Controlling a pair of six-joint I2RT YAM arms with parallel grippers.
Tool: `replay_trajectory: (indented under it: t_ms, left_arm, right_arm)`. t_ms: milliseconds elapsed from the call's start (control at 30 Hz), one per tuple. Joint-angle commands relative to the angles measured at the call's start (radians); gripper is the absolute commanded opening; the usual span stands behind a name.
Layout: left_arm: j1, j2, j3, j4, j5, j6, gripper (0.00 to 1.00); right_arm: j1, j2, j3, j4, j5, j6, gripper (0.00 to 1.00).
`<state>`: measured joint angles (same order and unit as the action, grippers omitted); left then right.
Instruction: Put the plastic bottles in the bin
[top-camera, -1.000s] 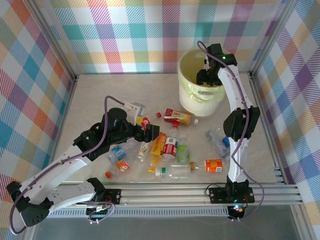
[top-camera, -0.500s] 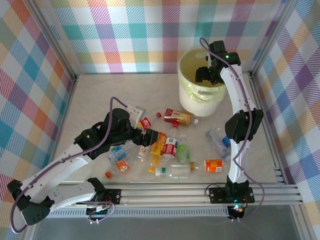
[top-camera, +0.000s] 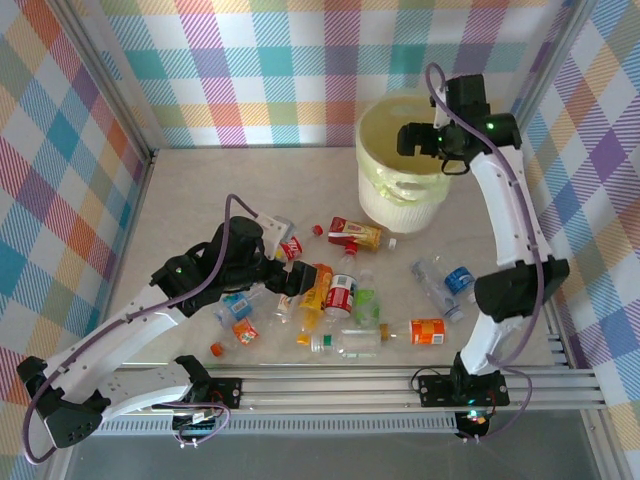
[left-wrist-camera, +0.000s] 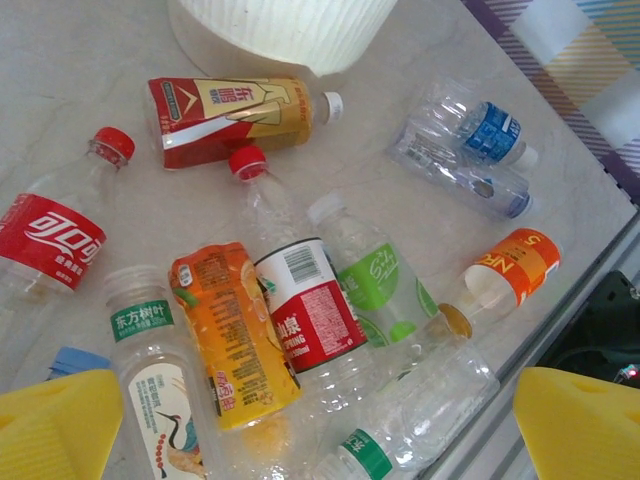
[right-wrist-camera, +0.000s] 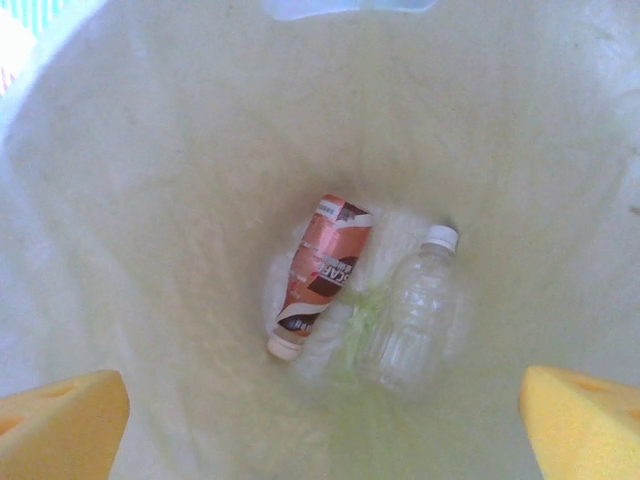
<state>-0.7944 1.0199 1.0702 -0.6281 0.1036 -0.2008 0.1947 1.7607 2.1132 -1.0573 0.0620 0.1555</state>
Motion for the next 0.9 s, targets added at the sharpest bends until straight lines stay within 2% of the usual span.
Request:
replay_trajectory:
  t_ms: [0,67,167,367,500,733,867]
  left_arm:
    - [-0.014,-0.012,-0.004,0.025,0.056,-0.001,1.0]
    - [-0.014,-0.021,-0.001,0.028,0.069,0.009,1.0]
    - [-0.015,-0.027,0.009,0.025,0.087,0.017,1.0]
    - [-0.014,-0.029,0.013,0.013,0.112,0.014,1.0]
    - [-0.015,-0.04,0.007,0.015,0.123,0.01,1.0]
    - [-0.015,-0.063,0.013,-0.017,0.152,0.055,1.0]
    - [-0.015,-0.081,0.007,-0.034,0.169,0.096,1.0]
  right_arm:
    - [-0.005,-0.144,-0.133,0.142,-0.039,0.079,1.0]
    - [-0.002,-0.271,-0.284,0.245,-0.031,0.119,1.0]
    - [0.0,-0.441,-0.481,0.361,-0.107,0.085,1.0]
    - [0.016,-0.612,-0.631,0.296,-0.139,0.102,1.0]
    - [0.031,-0.733,-0.759,0.271,-0.15,0.185,1.0]
    - [0.053,-0.8,-0.906,0.138,-0.229,0.32,1.0]
    - [0.105,-0.805,-1.001,0.11,-0.213,0.363,0.93]
